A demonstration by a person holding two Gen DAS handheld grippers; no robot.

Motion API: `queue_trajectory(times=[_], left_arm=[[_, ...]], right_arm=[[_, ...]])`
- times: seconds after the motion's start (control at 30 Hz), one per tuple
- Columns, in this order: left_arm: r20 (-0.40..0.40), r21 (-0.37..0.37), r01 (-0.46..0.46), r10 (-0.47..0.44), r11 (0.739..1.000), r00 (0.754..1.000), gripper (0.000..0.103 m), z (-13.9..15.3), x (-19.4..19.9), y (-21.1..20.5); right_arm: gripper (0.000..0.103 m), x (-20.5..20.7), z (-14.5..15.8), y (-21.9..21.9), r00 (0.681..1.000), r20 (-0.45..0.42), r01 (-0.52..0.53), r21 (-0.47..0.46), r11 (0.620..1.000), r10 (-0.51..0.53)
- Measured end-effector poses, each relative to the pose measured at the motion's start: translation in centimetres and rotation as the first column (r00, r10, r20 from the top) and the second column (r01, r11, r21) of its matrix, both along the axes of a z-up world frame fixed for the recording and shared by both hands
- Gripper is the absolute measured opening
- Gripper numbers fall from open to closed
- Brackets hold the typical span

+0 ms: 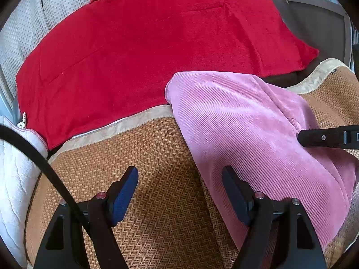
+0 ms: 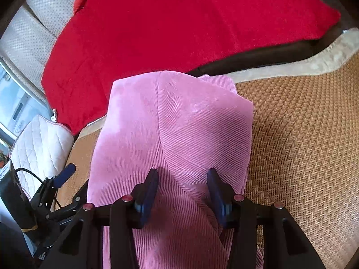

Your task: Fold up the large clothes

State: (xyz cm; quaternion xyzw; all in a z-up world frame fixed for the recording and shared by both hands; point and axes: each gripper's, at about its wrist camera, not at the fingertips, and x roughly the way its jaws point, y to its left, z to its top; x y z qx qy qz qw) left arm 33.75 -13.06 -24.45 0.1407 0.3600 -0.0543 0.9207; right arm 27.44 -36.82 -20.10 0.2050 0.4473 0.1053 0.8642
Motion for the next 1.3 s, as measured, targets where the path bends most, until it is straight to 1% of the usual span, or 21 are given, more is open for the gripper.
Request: queue_trajectory(times=[0.13,0.27,0.43,0.57,0.63,0.9,1.0,1.07,1.17,1.2,1.23,1.3], left_arm=[[-0.002,0.006,-0.004,0.004,1.0,1.0,0.077,0.1,-0.1,0.0],[0.008,0.015,-0.002,0.001,1.0,1.0,0.077,0.6,-0.4,0.1],[0.035,0.021,0.006,-0.007,1.0,0.999,0.077,1.6,-1.4,0.0],[0.052,0.015,0.013,-0.014,1.0,0.999,0.077,2.4,-2.3,0.1],[0.058,0.023,0.022,-0.023,0.999,0.998,0.077,2.6,-2.7,-0.1],[0.068,0.049,0.039,-0.042,0.998,0.997,0.077,2.5,-3.5,-0.3],[0.066,0.045,0.037,-0.04,0.998,0.997,0.077,2.5,-3.4,-0.4],[0.064,0.045,0.038,-0.041,0.998,0.997,0.077,2.4,-3.4,-0.5],[0.05,0.062,0.044,-0.048,0.997,0.998,0.077,1.8,-3.1,-0.7],[0.036,0.07,0.045,-0.047,0.997,0.998,0.077,1.4,-2.9,-0.8],[0.023,0.078,0.042,-0.044,0.996,0.999,0.077,0.9,-2.7,-0.9],[-0.002,0.075,0.039,-0.039,0.996,0.999,0.078,0.2,-2.3,-0.9]], right_arm=[[0.049,-0.5,0.5,-0.4,1.0,0.016,-0.003,0.012,1.0,0.003],[0.049,-2.1,2.0,-0.9,0.996,0.081,-0.025,0.004,1.0,0.024],[0.049,-3.9,3.4,-1.1,0.991,0.122,-0.047,-0.017,0.999,0.049],[0.049,-5.1,4.0,-1.2,0.99,0.131,-0.053,-0.036,0.998,0.057],[0.049,-5.4,4.2,-1.2,0.989,0.137,-0.05,-0.041,0.998,0.055],[0.049,-6.3,4.1,-2.1,0.989,0.135,-0.044,-0.059,0.997,0.052],[0.049,-6.4,4.2,-2.3,0.989,0.135,-0.046,-0.054,0.997,0.053],[0.049,-6.3,4.1,-2.1,0.989,0.132,-0.054,-0.054,0.997,0.061],[0.049,-6.0,3.6,-1.5,0.99,0.113,-0.071,-0.078,0.994,0.08],[0.049,-5.8,3.1,-1.3,0.992,0.09,-0.079,-0.087,0.993,0.087],[0.049,-5.4,2.2,-1.1,0.994,0.048,-0.091,-0.086,0.992,0.096],[0.049,-4.7,0.6,-1.0,0.993,-0.018,-0.114,-0.058,0.992,0.113]])
